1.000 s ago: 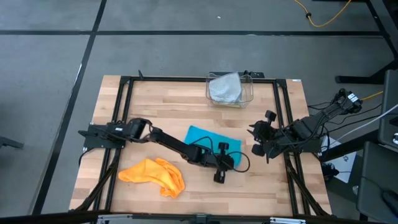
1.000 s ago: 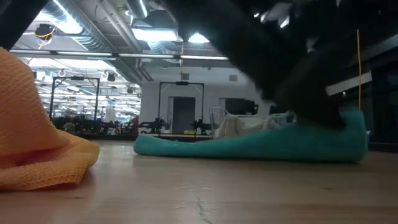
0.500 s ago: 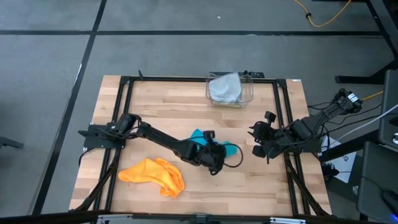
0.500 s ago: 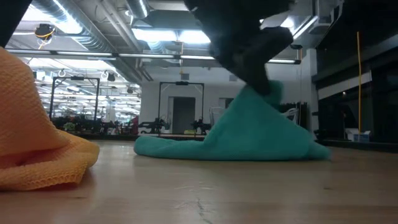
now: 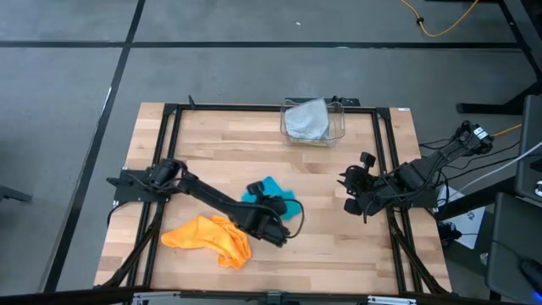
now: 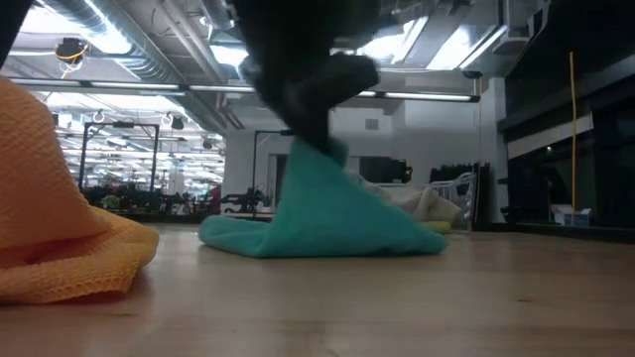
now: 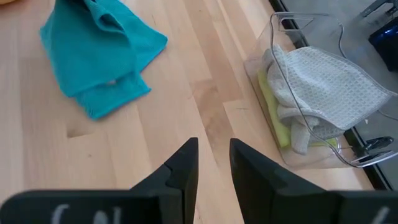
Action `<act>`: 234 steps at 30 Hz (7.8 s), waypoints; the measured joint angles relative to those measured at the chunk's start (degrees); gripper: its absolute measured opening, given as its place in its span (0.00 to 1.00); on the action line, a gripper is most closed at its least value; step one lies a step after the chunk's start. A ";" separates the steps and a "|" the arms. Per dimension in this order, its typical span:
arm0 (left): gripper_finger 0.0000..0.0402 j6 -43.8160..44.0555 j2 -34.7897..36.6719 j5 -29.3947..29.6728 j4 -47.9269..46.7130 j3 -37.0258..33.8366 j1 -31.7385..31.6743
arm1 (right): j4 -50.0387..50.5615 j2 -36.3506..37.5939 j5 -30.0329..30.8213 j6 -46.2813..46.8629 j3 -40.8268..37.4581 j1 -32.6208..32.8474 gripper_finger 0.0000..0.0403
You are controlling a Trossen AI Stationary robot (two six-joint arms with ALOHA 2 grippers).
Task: Fold microfiber towels
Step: Fold the blue microfiber towel, then put the blue microfiber towel into the transparent bin, then fold the yellow microfiber towel
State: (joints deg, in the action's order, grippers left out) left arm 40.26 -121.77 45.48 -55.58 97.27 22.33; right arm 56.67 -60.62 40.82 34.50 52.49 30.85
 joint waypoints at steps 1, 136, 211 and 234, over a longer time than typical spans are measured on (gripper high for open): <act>0.00 1.39 -0.30 -0.73 -1.76 0.01 -0.14 | -0.05 0.00 -0.04 0.00 0.00 0.00 0.23; 0.00 -72.00 -15.54 -22.62 13.00 36.46 -41.88 | 1.50 0.02 -7.78 1.29 0.00 0.09 0.23; 0.37 16.18 26.44 -51.02 -8.16 -31.10 11.52 | -4.66 -48.85 -19.87 -18.92 34.34 -5.30 0.23; 0.36 16.34 26.44 -45.38 -2.26 -35.32 19.06 | -1.29 -48.46 -13.40 -16.76 34.32 -4.46 0.23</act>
State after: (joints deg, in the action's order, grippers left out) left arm 56.60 -95.33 0.10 -57.85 61.94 41.39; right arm 55.38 -109.08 27.42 17.74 86.80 26.39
